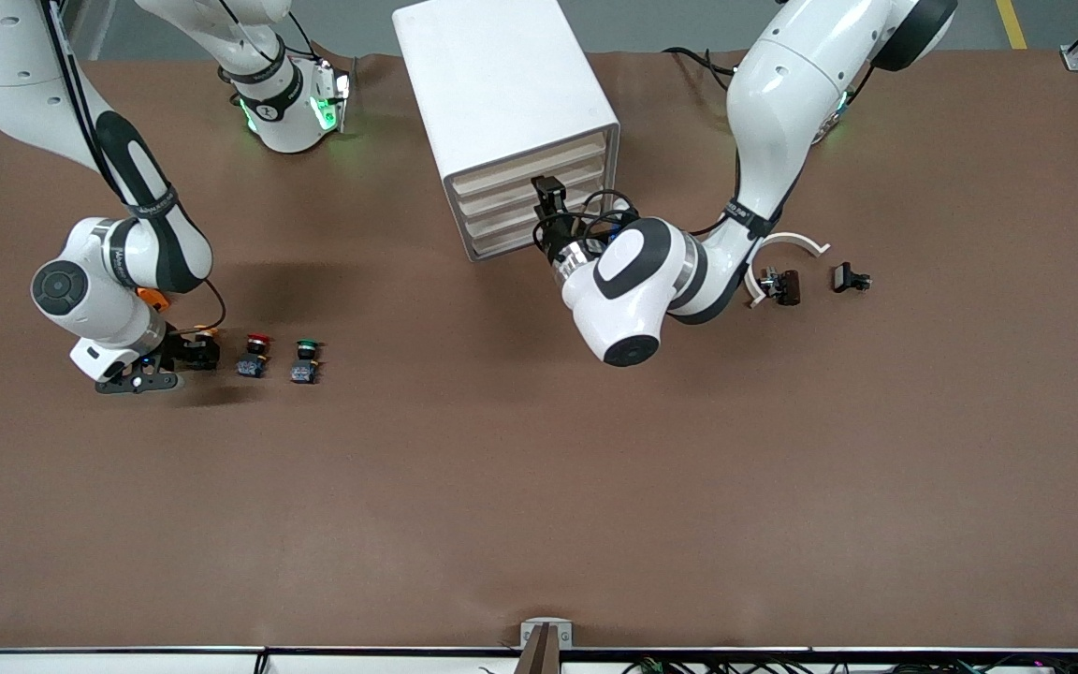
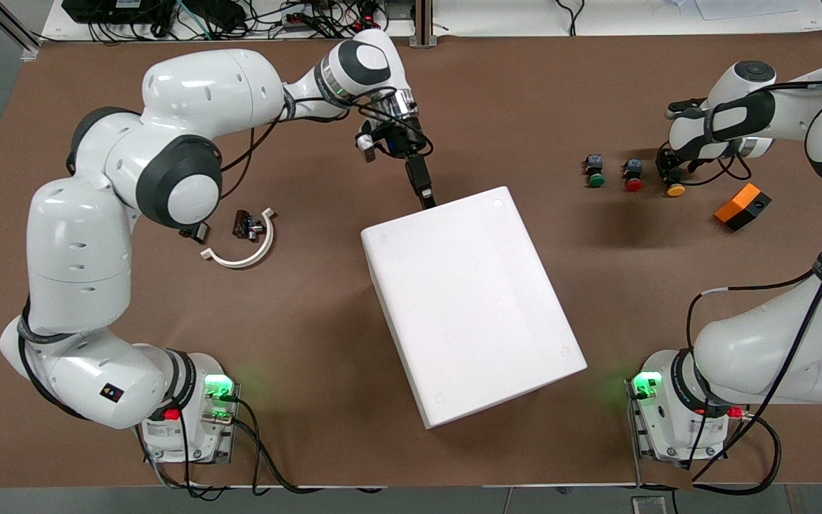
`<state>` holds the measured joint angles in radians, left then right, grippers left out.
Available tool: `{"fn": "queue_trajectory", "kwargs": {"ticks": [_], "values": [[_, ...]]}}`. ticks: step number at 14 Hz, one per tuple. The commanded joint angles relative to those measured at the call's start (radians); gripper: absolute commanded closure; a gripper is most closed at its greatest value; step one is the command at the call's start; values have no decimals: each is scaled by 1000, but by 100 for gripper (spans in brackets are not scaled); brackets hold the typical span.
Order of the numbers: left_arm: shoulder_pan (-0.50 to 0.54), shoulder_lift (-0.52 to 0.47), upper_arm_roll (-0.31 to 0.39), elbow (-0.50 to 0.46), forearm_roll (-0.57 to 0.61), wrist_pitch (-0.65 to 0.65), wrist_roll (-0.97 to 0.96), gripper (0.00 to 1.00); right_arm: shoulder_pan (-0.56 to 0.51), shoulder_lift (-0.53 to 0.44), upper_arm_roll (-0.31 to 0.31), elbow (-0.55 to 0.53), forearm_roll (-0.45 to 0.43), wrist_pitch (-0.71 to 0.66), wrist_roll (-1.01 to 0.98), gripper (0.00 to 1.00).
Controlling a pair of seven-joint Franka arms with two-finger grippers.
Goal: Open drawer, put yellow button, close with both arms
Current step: 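Open the drawer with the left gripper while the right gripper lifts the button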
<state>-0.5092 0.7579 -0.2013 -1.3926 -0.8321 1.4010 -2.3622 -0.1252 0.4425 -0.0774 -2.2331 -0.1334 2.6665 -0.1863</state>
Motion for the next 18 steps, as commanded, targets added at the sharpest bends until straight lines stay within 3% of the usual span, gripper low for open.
{"fn": "queue_trajectory", "kwargs": {"ticks": [1,3,8,10,14,16,18], "values": [[-5,1,-6,-14,-47,-16,-20,46,-13,-5,19,-7,20,-20,-27,59],[-8,1,-6,-19,-51,-16,-20,46,-10,-7,19,-5,20,-25,-24,77],[-38,11,-6,-26,-51,-16,-22,51,-5,-28,42,29,20,-74,-21,82],[-38,15,-6,-31,-51,-16,-23,56,-2,-86,56,73,20,-217,-21,80],[-37,21,-6,-26,-50,-16,-23,92,41,-189,102,261,20,-650,51,80],[-28,21,-4,-23,-45,-16,-25,100,79,-189,102,375,20,-814,74,80],[-8,21,10,-19,-48,-16,-25,100,123,-189,102,461,23,-922,80,80]]}}
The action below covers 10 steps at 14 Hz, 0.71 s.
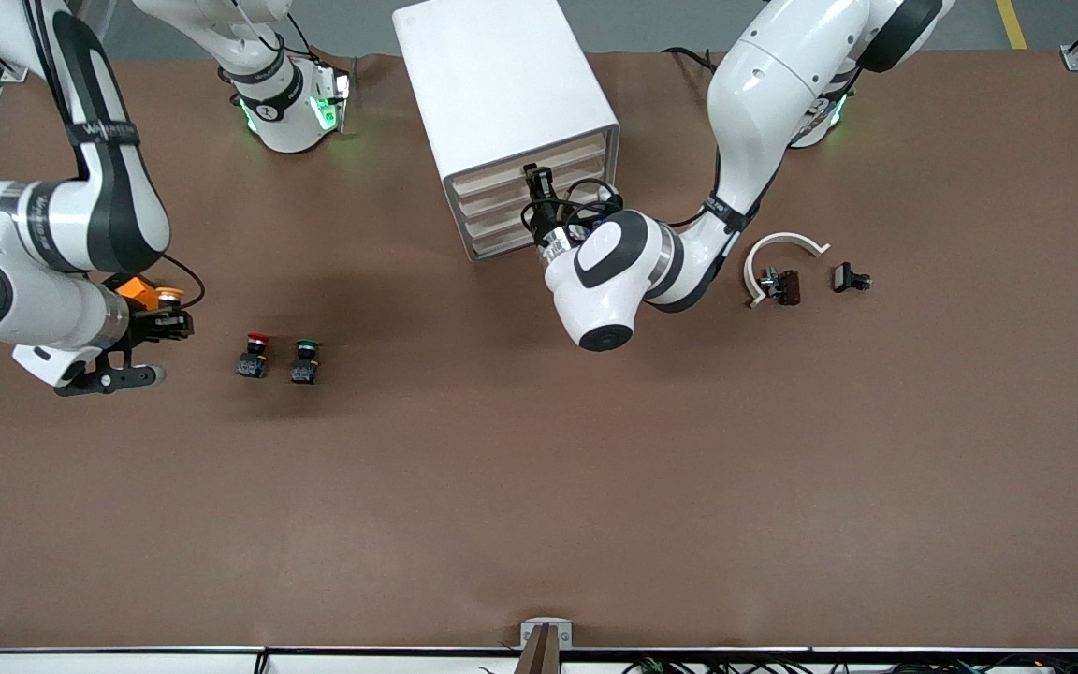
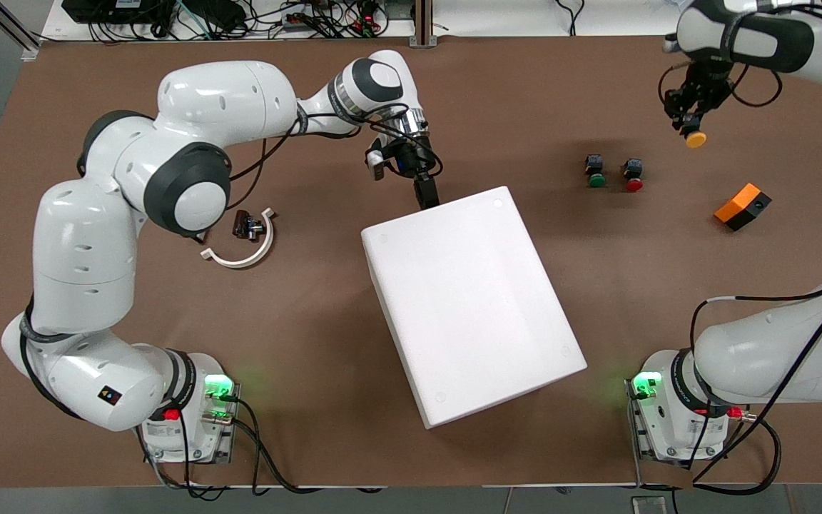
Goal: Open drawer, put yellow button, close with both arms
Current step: 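Open the drawer with the left gripper while the right gripper lifts the button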
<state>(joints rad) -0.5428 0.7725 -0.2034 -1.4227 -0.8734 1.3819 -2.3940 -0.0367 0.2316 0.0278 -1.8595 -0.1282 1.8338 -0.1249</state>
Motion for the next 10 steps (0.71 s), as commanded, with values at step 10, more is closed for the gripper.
{"fn": "queue_trajectory", "kwargs": {"ticks": [10], "values": [[147,8,90,90,-9,81,21,99,392,-38,4,269,88,-366,607,77]]}}
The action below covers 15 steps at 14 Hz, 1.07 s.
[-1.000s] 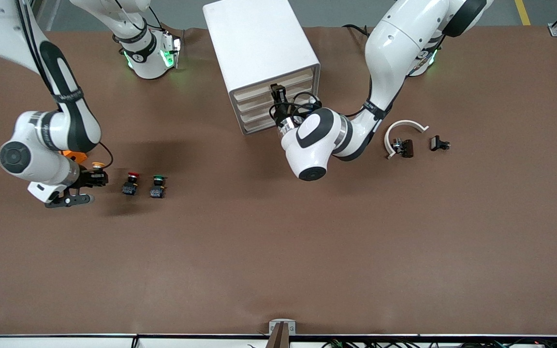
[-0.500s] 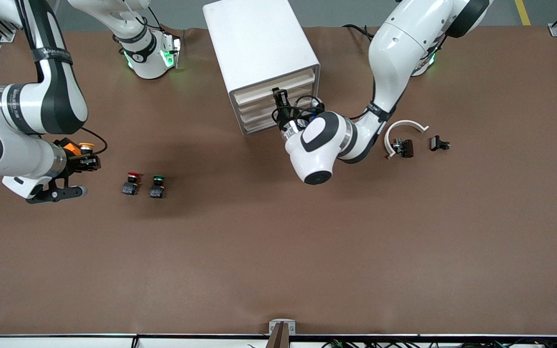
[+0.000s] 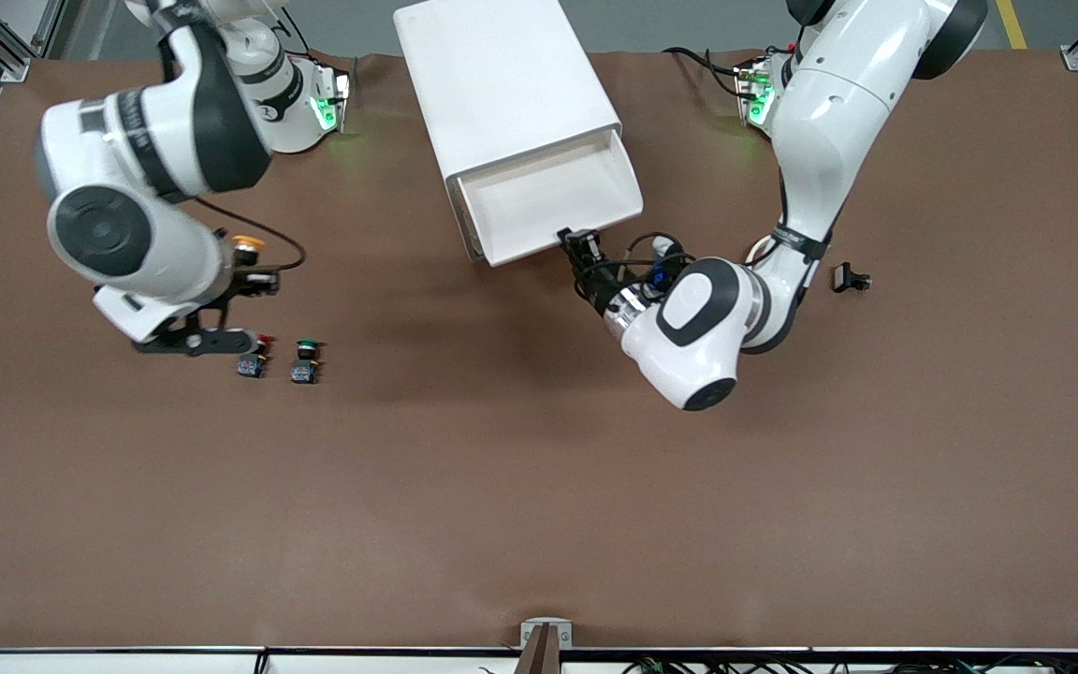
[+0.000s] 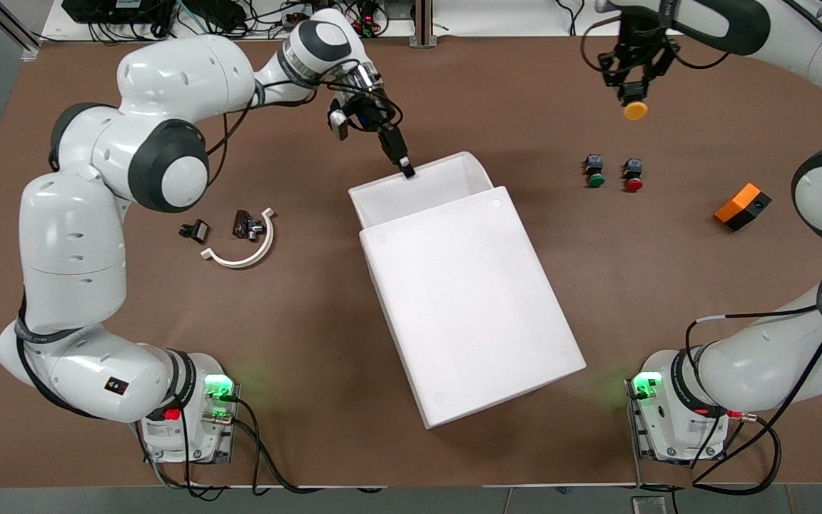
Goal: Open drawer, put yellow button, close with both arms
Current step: 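Open the drawer with the left gripper while the right gripper lifts the button, then carry the yellow button over the open drawer with the right gripper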
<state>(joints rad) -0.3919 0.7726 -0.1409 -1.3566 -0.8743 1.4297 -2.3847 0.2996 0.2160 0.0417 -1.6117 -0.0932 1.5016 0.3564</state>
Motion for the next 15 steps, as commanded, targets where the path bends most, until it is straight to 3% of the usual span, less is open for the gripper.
{"fn": "queue_trajectory", "kwargs": {"ticks": [1,4,5,6,7,8,13,15], "values": [[-4,8,29,24,-8,53,13,99,91,-21,-11,36,91,-44,224,77],[-1,16,30,24,-8,92,30,97,229,-15,-11,73,157,-34,543,78],[8,16,29,24,-8,98,35,93,271,-10,-11,93,164,-32,637,78],[11,16,30,24,-8,101,39,80,318,3,-11,114,161,-30,721,78],[16,14,29,24,-8,101,53,60,363,26,-13,133,158,-17,792,78],[22,8,29,24,-8,101,53,3,396,46,-13,147,158,14,884,78],[79,-7,30,65,6,69,51,0,455,106,-13,147,233,218,1243,78],[106,-6,41,102,8,66,53,0,504,134,-13,147,227,244,1286,78]]}}
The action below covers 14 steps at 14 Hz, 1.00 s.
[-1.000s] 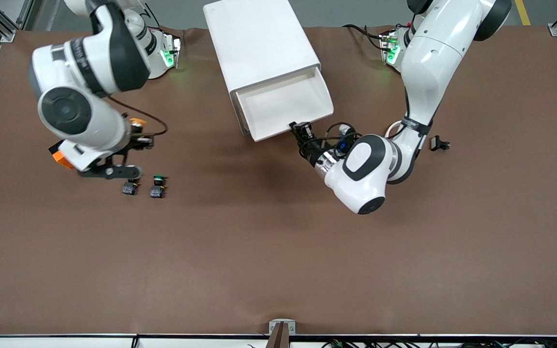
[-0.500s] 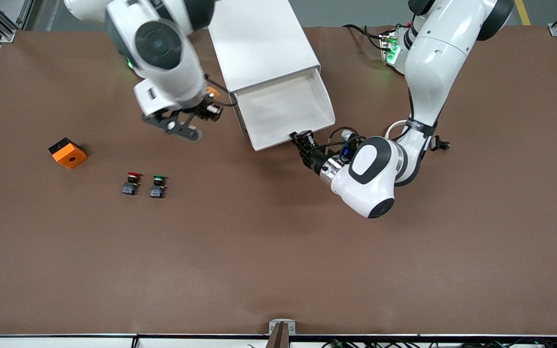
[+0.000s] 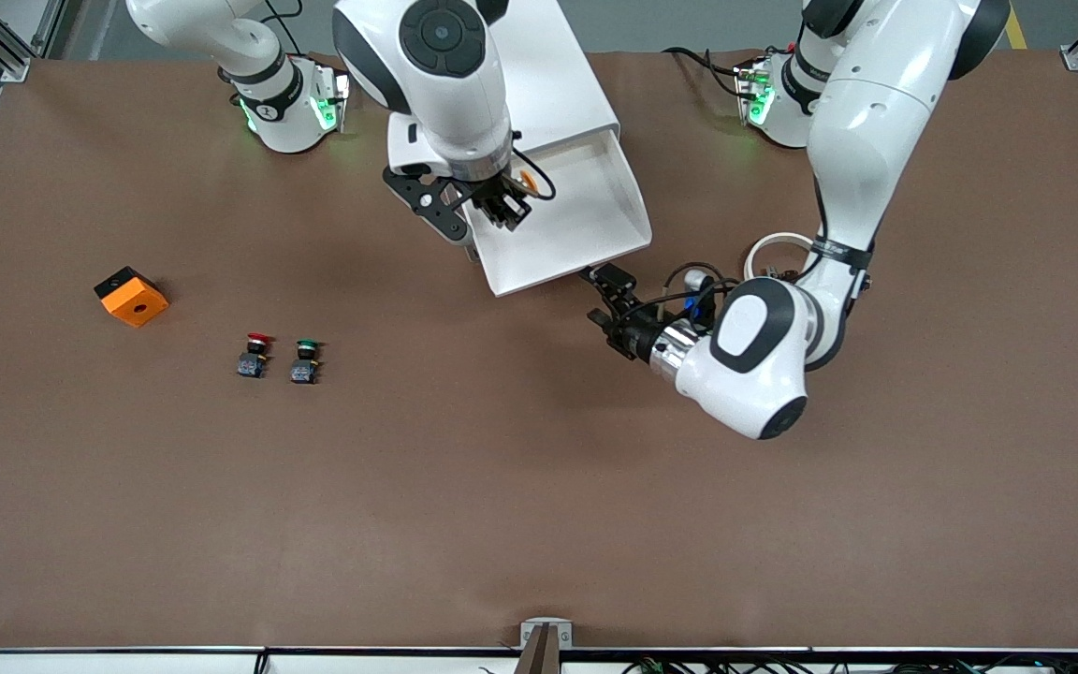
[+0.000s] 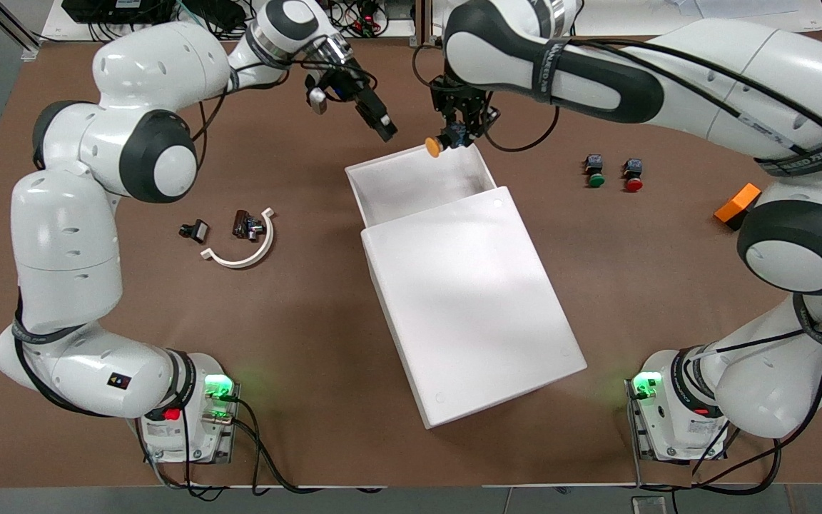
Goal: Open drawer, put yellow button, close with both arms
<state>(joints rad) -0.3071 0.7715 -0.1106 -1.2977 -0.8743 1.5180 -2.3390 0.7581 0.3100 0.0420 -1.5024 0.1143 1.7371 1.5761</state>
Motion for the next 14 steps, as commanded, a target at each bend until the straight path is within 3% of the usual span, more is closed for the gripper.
{"fn": "queue_trajectory", "kwargs": {"ticks": [1,5,10,12,14], "values": [[29,-4,23,55,17,-22,12,0,55,55,-14,37,19,15,79,78],[31,-6,95,61,93,-22,199,0,93,107,-14,33,24,75,114,78],[32,-26,98,90,253,-12,444,0,122,146,-14,34,24,98,116,73],[28,-26,130,94,296,48,548,0,121,146,-14,36,25,96,114,57],[36,-35,134,89,325,73,752,0,121,146,-14,37,25,95,113,0]]}}
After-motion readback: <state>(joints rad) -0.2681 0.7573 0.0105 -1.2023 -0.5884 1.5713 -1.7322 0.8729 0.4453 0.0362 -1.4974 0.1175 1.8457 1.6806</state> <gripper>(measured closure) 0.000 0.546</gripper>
